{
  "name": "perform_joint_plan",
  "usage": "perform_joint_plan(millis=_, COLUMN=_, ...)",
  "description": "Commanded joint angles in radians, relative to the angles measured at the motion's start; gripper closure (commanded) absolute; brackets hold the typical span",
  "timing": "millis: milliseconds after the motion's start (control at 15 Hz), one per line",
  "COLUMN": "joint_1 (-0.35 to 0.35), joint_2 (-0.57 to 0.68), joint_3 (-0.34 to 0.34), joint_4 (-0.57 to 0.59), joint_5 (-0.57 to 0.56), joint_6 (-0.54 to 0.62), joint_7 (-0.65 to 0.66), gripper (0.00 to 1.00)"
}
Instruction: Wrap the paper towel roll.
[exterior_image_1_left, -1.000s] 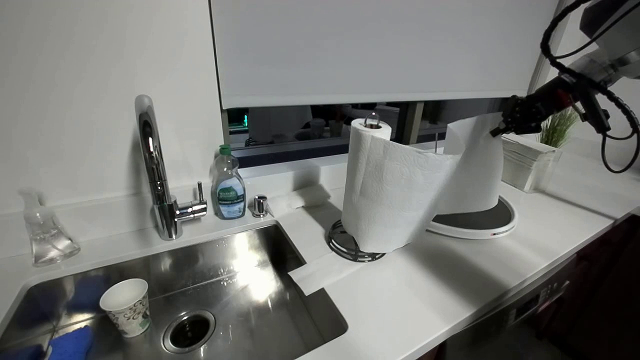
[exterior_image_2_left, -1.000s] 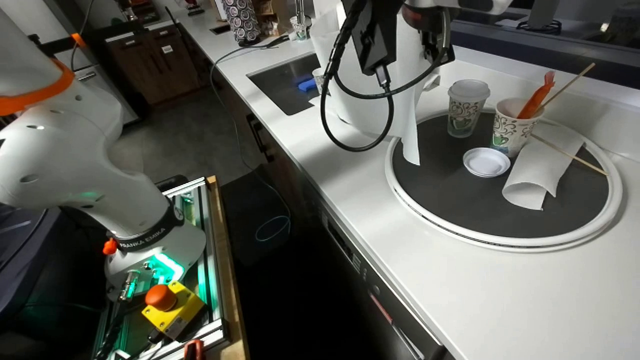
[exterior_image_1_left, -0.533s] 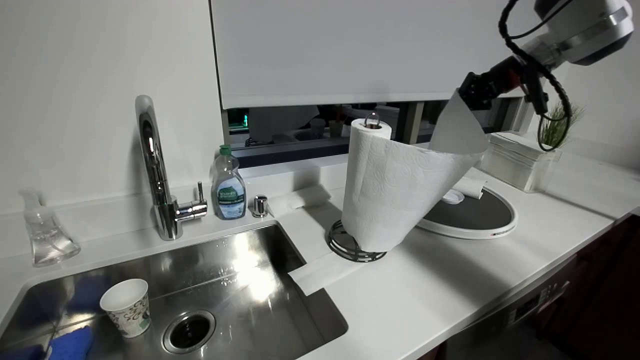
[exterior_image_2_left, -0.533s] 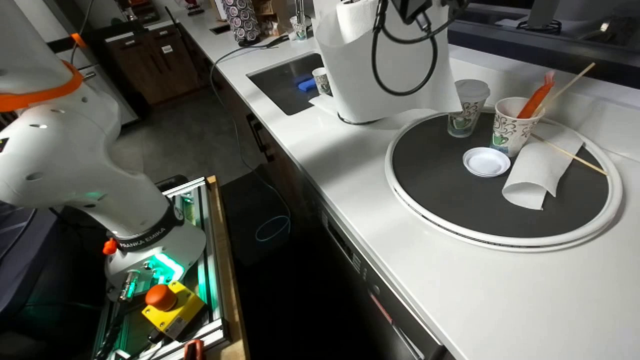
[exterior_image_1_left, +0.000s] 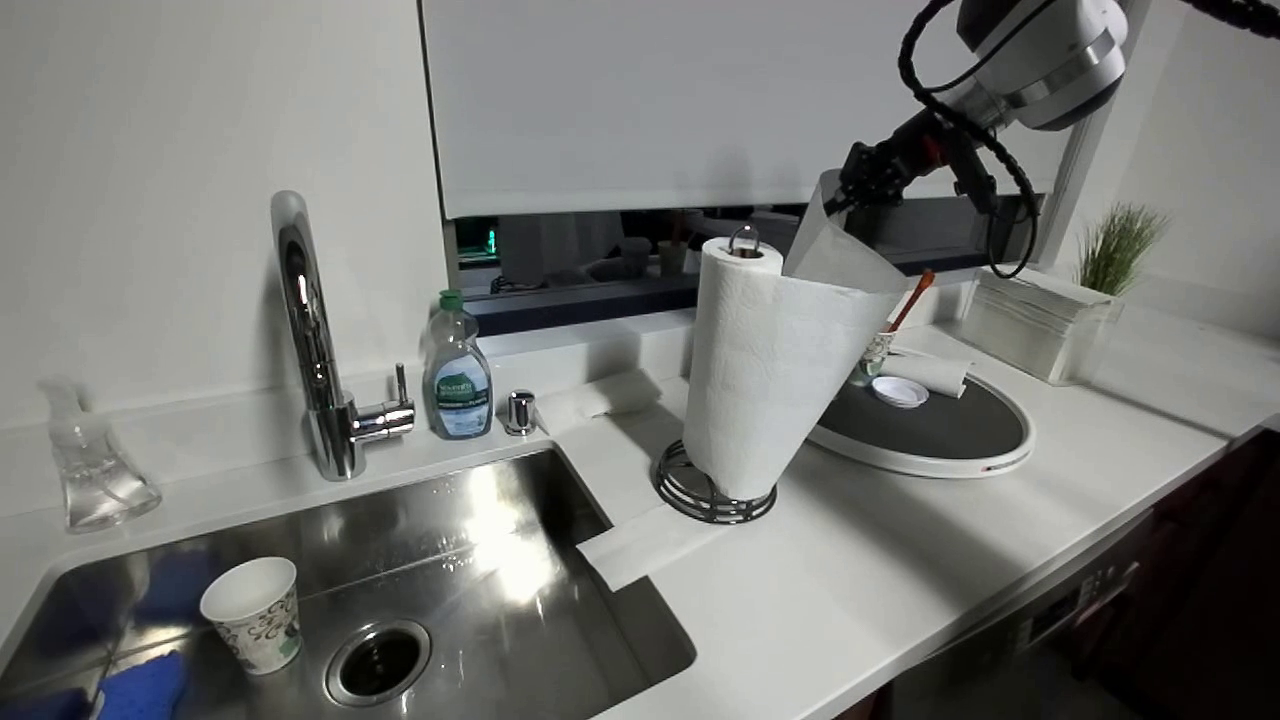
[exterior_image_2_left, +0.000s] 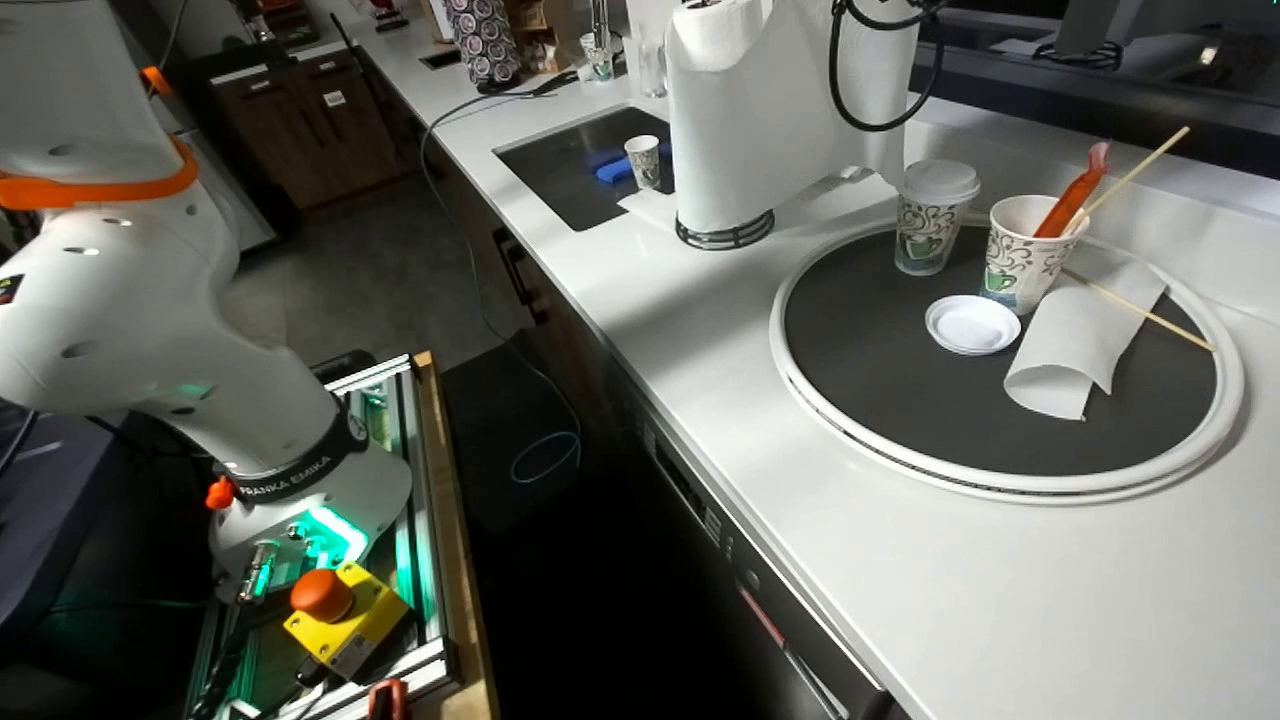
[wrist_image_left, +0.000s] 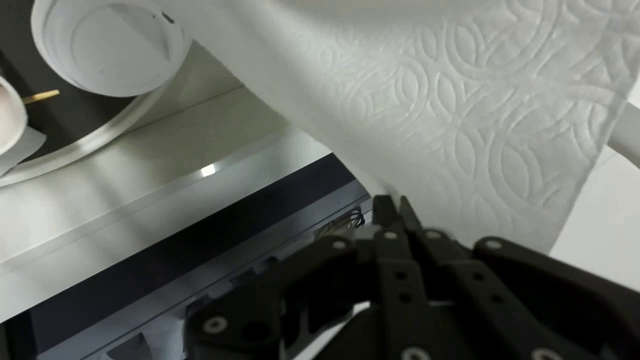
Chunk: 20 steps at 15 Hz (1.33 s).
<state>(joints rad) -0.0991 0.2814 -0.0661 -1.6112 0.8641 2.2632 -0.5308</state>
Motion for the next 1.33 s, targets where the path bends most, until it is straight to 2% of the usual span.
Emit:
perform_joint_plan(millis=0, joint_1=-0.027, joint_2=-0.004, joint_3=0.023, joint_4=0.001, joint_5=-0.009, joint_6=0.001, joint_7=0.005, gripper=1.00)
perform_joint_plan(millis=133, joint_1=-0.020, joint_2=0.057, joint_3=0.045, joint_4=0.078, joint_5=-0.003, joint_6=-0.013, joint_7=0.014, gripper=1.00)
perform_joint_plan(millis=600, joint_1=0.051, joint_2=0.335, joint_3=0.130, joint_4=0.457, joint_5=-0.263, joint_6=-0.038, joint_7=0.133, gripper=1.00)
perform_joint_plan(millis=867, joint_1=0.089, joint_2=0.454, joint_3=0.194, joint_4=0.659, joint_5=-0.418, joint_6=-0.100, joint_7=0.208, gripper=1.00)
perform_joint_plan(millis=933, joint_1=0.079, joint_2=0.373, joint_3=0.174, joint_4=0.508, joint_5=-0.349, joint_6=-0.034, joint_7=0.154, gripper=1.00)
perform_joint_plan(millis=1267, joint_1=0.081, joint_2=0.389, joint_3=0.177, joint_4=0.531, joint_5=-0.356, joint_6=-0.034, joint_7=0.159, gripper=1.00)
